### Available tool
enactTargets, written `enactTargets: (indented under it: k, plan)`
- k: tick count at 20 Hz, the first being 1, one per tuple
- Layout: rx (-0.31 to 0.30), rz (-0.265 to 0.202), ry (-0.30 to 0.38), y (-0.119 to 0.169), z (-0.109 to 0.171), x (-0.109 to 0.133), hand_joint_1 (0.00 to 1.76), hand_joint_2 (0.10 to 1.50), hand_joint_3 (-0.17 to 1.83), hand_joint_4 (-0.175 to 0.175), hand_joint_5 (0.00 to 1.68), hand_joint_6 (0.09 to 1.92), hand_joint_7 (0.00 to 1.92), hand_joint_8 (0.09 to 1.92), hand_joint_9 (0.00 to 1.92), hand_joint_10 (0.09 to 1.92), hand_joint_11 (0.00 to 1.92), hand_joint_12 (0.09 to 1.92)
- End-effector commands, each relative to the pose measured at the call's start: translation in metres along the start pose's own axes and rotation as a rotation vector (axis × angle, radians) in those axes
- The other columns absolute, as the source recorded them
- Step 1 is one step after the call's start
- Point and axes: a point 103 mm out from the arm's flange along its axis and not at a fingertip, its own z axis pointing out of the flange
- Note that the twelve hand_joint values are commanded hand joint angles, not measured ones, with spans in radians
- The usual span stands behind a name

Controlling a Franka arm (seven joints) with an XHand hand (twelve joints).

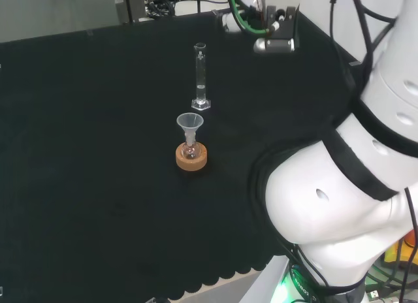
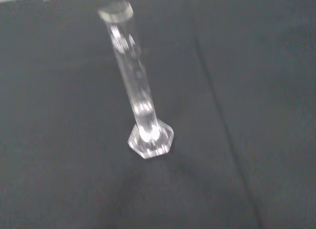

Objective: Pick up the graduated cylinder.

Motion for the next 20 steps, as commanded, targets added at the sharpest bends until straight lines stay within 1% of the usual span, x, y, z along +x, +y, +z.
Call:
enactTargets:
  k: [1,4,7,8,10,11,12,13,15,20]
  plan:
    - [-0.045,-0.043,0.126,0.070,0.045,-0.008,0.34,1.23,-0.06,-0.048,0.18,0.09,0.01,0.56,0.49,0.09,0.07,1.40]
    - [-0.043,-0.061,0.142,0.074,0.059,-0.005,0.33,1.23,-0.06,-0.046,0.18,0.09,0.03,0.57,0.50,0.09,0.07,1.39]
    - [-0.038,-0.062,0.196,0.078,0.073,-0.005,0.33,1.21,-0.07,-0.045,0.18,0.09,0.04,0.58,0.50,0.09,0.08,1.39]
    - [-0.031,-0.066,0.212,0.079,0.078,-0.004,0.33,1.21,-0.08,-0.045,0.18,0.09,0.04,0.59,0.49,0.12,0.08,1.39]
    - [-0.038,-0.077,0.239,0.080,0.088,-0.004,0.34,1.21,-0.10,-0.044,0.19,0.09,0.04,0.61,0.41,0.32,0.08,1.39]
    - [-0.046,-0.079,0.264,0.081,0.093,-0.005,0.34,1.21,-0.11,-0.043,0.19,0.09,0.05,0.62,0.37,0.44,0.08,1.40]
    - [-0.054,-0.089,0.288,0.082,0.097,-0.006,0.35,1.21,-0.12,-0.042,0.20,0.09,0.07,0.63,0.35,0.53,0.08,1.40]
    - [-0.066,-0.104,0.298,0.082,0.100,-0.006,0.35,1.21,-0.13,-0.041,0.21,0.09,0.08,0.63,0.33,0.58,0.09,1.40]
    - [-0.087,-0.118,0.327,0.083,0.108,-0.004,0.36,1.20,-0.14,-0.039,0.22,0.09,0.10,0.65,0.33,0.64,0.10,1.40]
    - [-0.069,-0.142,0.379,0.085,0.126,-0.004,0.39,1.19,-0.15,-0.036,0.26,0.09,0.15,0.66,0.37,0.67,0.13,1.40]
